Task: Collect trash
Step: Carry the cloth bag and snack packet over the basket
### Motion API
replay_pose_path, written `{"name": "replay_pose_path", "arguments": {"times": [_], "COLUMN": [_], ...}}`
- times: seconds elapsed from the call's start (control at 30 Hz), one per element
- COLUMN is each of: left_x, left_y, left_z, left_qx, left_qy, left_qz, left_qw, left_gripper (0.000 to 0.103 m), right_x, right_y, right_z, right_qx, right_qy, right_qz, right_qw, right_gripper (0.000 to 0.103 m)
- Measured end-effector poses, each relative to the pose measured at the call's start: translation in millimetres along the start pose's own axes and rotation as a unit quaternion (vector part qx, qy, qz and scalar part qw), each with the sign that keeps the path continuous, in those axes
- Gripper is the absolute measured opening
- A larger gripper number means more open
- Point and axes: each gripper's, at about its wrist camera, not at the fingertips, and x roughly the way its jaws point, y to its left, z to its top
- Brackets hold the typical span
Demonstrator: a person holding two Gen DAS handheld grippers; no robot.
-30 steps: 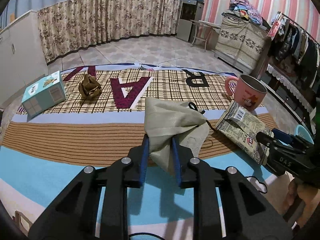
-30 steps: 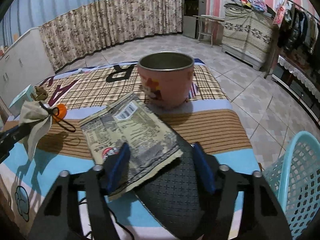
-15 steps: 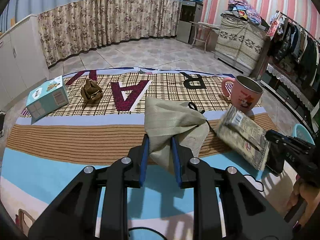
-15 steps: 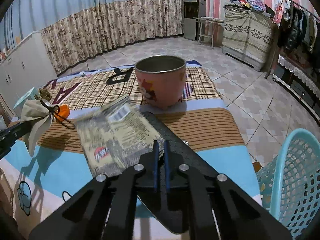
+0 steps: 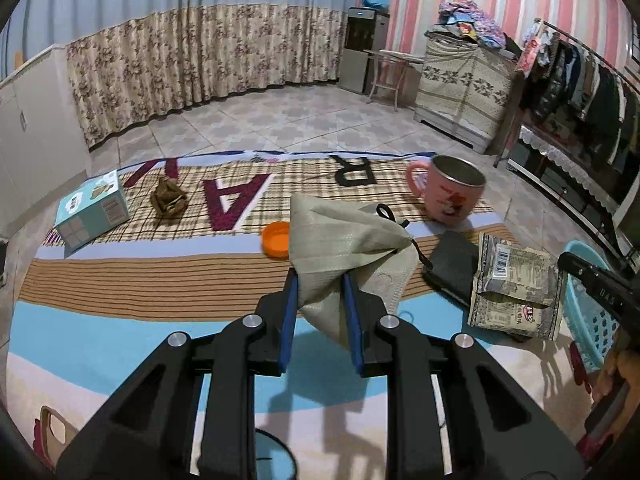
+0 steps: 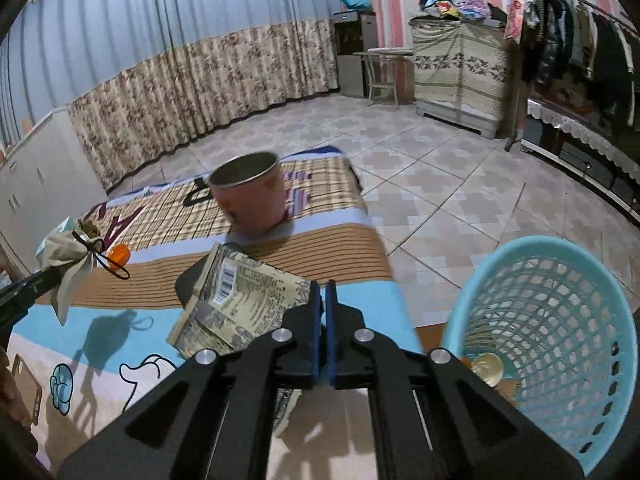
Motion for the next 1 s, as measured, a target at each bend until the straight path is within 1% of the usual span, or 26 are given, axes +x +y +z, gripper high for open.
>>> {"name": "replay_pose_path", "arguments": {"times": [0.27,0.47,0.77,1.0], "left_x": [-11.8,-24.0,-28.7,-29.3], "left_y": [-39.5,-73.3,-126.9,-170.7], "left_z": [-1.8,4.5,7.4,3.8], "left_qx": [0.025,0.040,0.056,0.080], "left_qy": [-0.005,-0.016,-0.020,-0.019], "left_qz": [-0.021,-0.049,-0.093,-0.120], "left_qw": [0.9995,0.9979,0.9939,0.9894], "left_gripper": [0.020,0.020,0.020,0.020], "right_x": [-37.4,-69.7,-112.7,-135.1], "right_y": [-16.9,-38.6,-90.2,-124.3], "right_z": [8.6,17.2,26.6,25.4], "right_qx": [0.003,0.011,0.029,0.047], "right_qy": [-0.035,-0.062,-0.096,-0.106], "right_qz": [-0.002,-0.015,-0.058,-0.087], "right_qw": [0.999,0.998,0.993,0.989], "right_gripper": [0.002,0.002,0.002,0.002]}}
